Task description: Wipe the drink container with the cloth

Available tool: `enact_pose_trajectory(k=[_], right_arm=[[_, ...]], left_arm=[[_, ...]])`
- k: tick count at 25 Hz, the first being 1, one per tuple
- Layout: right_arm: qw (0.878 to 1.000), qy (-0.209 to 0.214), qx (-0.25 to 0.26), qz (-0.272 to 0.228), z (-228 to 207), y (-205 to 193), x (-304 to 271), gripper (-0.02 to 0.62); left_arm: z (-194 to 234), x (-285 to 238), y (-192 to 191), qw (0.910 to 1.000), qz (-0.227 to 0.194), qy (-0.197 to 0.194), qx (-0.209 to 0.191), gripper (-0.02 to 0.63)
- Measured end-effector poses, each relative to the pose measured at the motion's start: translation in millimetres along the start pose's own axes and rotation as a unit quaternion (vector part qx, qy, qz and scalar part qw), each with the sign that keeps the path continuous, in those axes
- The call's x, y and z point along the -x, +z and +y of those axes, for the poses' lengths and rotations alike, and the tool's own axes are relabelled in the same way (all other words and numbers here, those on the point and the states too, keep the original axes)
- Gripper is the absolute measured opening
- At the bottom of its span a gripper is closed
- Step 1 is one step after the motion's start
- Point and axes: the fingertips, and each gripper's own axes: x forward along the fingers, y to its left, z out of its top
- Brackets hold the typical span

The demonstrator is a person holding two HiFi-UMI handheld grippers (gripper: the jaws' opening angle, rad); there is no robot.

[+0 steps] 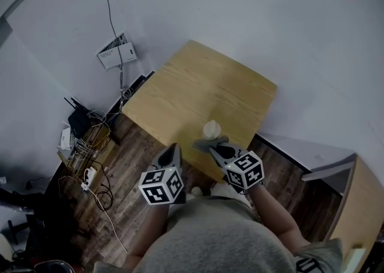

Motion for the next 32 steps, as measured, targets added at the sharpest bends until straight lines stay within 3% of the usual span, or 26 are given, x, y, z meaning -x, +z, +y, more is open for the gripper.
enact_pose_trajectory(k=[20,32], right_arm=[[0.996,-0.03,-0.036,0.079,-25,-74,-48,0.009],[0.996,-0.031,-0.03,0.08,-13,-71,-50,0.009]], left_arm=[[5,-4,-6,0.9999,0.011,0.009,0.005,0.003],[18,-1,-9,0.9997,0.011,0.018,0.009,0.003]])
